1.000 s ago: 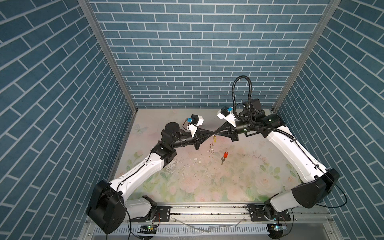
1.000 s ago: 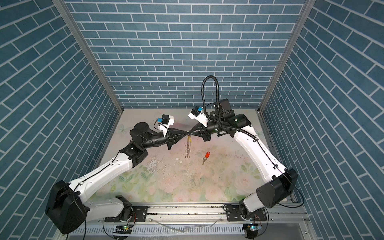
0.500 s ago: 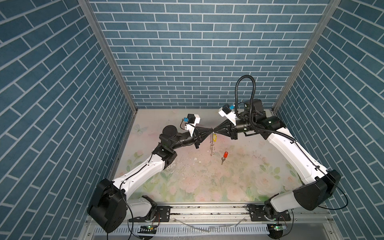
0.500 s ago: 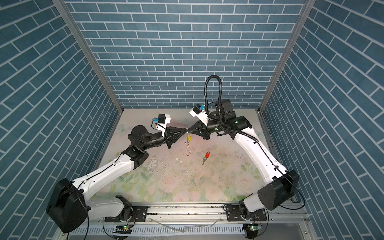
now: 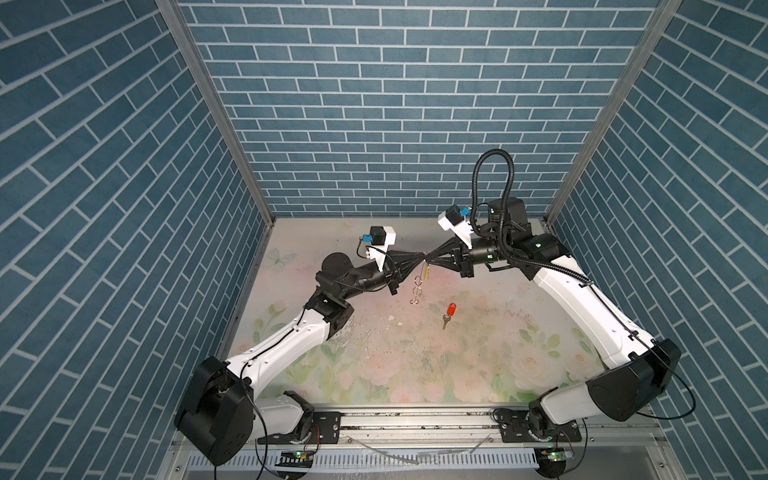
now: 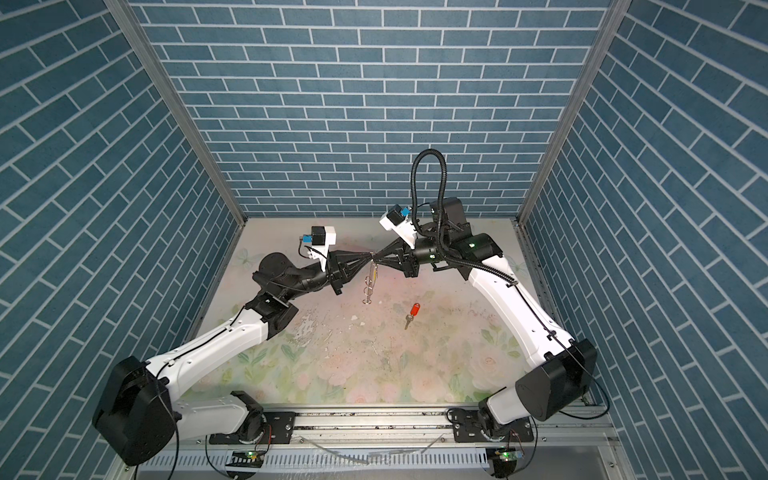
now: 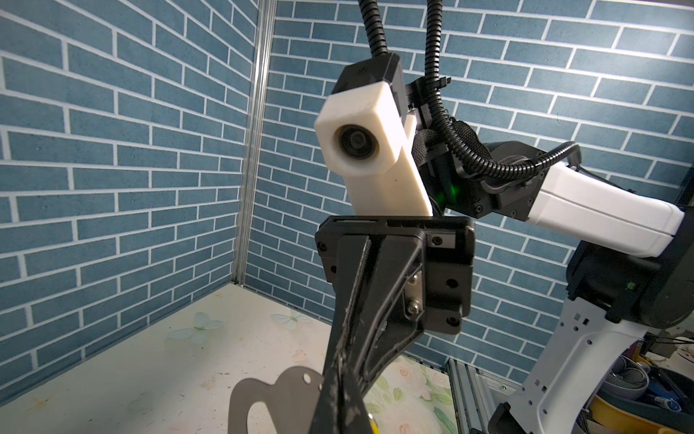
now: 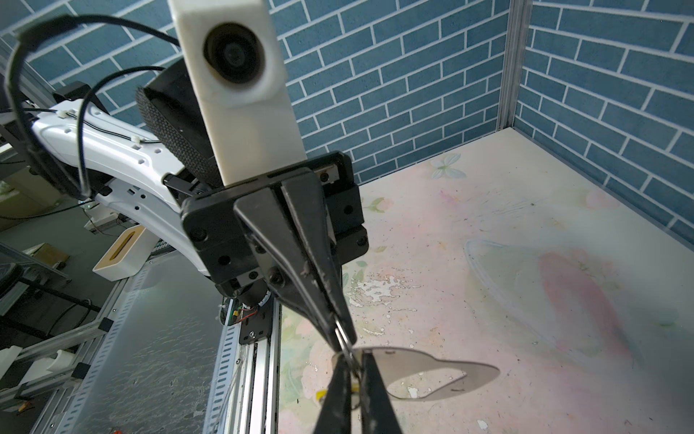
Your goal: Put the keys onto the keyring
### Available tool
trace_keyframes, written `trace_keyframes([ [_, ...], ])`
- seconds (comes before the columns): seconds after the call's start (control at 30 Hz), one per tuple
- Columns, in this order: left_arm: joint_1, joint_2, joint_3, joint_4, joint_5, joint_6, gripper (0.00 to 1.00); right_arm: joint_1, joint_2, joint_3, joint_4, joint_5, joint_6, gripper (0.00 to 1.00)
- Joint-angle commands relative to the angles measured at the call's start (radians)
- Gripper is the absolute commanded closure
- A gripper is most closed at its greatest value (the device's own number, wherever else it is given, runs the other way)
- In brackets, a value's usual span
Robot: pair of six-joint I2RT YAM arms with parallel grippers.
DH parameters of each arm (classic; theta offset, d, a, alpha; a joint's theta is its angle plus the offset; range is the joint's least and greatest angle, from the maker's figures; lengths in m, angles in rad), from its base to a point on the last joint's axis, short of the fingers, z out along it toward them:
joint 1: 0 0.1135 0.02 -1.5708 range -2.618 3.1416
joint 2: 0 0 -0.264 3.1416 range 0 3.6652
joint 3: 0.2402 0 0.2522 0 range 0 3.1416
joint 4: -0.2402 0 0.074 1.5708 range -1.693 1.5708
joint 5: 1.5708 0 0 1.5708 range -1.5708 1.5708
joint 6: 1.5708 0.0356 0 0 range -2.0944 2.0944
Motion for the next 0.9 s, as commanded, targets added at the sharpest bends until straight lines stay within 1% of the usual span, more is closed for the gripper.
trace_keyframes([
  [0.0, -0.006, 0.010, -0.003, 0.103, 0.015, -0.031, 1.00, 0.009, 0.010, -0.016, 0.042, -0.051, 0.023, 0.92],
  [0.43, -0.005, 0.042, -0.015, 0.220, 0.012, -0.086, 1.00, 0.040, 0.040, -0.017, 0.048, -0.066, 0.012, 0.97],
  [0.5, -0.005, 0.051, -0.015, 0.236, 0.012, -0.095, 1.00, 0.045, 0.043, -0.019, 0.051, -0.068, 0.009, 0.96],
  [0.67, -0.005, 0.062, -0.014, 0.251, 0.010, -0.106, 1.00, 0.058, 0.049, -0.019, 0.059, -0.072, 0.009, 0.90],
  [0.87, -0.005, 0.051, -0.022, 0.251, -0.002, -0.100, 1.00, 0.064, 0.054, -0.019, 0.058, -0.066, 0.007, 0.85],
])
